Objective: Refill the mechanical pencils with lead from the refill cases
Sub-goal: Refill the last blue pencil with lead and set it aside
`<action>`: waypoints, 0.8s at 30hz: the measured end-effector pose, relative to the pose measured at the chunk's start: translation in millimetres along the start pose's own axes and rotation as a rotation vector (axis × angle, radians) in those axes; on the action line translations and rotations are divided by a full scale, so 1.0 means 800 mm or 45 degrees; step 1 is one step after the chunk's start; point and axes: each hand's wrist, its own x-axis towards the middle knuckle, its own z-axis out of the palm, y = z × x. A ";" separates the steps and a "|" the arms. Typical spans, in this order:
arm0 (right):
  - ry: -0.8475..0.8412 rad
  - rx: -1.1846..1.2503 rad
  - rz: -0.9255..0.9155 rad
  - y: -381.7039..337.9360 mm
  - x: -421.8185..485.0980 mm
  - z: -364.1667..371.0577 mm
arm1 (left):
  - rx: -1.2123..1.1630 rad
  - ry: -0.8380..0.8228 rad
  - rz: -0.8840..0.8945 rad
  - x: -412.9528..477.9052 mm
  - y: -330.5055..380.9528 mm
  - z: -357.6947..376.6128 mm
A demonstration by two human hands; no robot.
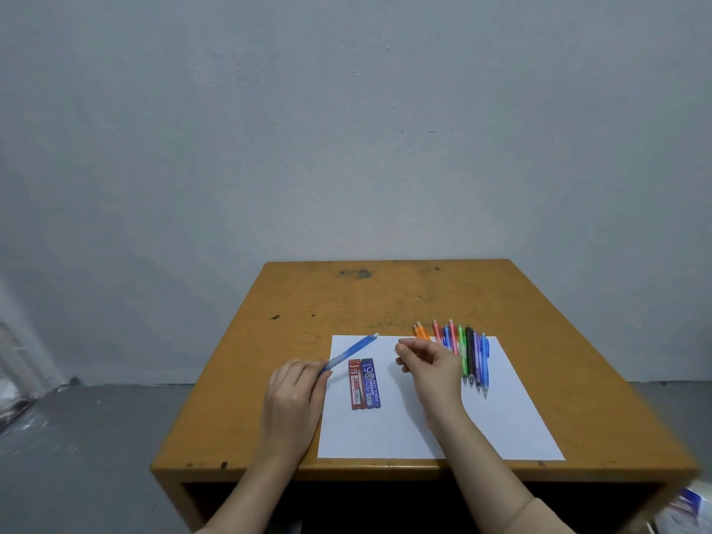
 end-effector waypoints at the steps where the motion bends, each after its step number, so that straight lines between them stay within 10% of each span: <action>1: -0.022 -0.085 -0.028 0.003 0.004 0.002 | -0.007 0.003 -0.005 0.000 -0.001 0.000; 24: -0.281 -0.842 -0.345 0.036 0.022 0.020 | 0.040 0.028 -0.032 0.001 0.003 -0.004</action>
